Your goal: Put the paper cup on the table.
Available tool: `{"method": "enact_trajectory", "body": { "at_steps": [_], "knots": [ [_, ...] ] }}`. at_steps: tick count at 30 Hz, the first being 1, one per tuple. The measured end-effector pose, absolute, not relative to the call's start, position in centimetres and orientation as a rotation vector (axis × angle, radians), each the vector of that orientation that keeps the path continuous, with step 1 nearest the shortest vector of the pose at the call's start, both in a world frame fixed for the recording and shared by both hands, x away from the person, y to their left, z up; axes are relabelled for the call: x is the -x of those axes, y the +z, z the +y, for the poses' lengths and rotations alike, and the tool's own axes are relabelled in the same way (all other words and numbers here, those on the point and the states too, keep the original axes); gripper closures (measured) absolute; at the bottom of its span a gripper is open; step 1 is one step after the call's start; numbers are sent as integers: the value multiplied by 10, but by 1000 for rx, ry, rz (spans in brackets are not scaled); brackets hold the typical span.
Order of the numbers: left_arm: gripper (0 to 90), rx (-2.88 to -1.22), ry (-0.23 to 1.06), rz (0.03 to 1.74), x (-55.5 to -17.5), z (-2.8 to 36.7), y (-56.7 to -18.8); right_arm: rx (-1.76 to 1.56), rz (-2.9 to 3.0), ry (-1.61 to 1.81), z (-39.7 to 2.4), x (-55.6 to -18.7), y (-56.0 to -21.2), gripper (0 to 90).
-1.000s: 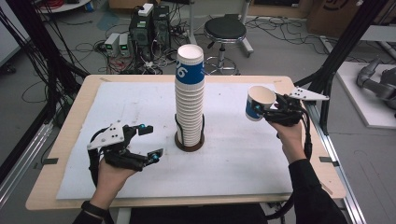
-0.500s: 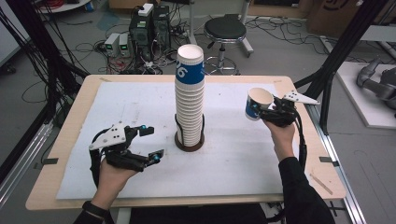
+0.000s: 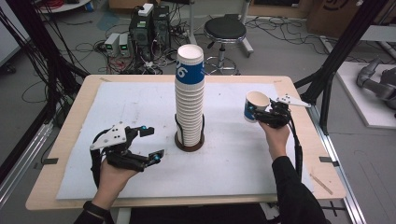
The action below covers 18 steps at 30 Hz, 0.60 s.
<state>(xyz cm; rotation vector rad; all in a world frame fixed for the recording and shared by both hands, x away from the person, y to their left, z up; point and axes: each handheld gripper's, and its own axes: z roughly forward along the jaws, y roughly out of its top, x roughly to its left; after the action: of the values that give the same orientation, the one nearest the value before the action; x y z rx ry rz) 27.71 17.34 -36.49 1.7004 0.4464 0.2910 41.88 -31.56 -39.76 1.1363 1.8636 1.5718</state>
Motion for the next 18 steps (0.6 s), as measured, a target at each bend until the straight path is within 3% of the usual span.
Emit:
{"method": "enact_trajectory", "body": {
  "at_steps": [18],
  "knots": [
    [157, -1694, 295, 452, -277, 175, -367, -1192, 1869, 1463, -305, -441, -428, 226]
  ]
}}
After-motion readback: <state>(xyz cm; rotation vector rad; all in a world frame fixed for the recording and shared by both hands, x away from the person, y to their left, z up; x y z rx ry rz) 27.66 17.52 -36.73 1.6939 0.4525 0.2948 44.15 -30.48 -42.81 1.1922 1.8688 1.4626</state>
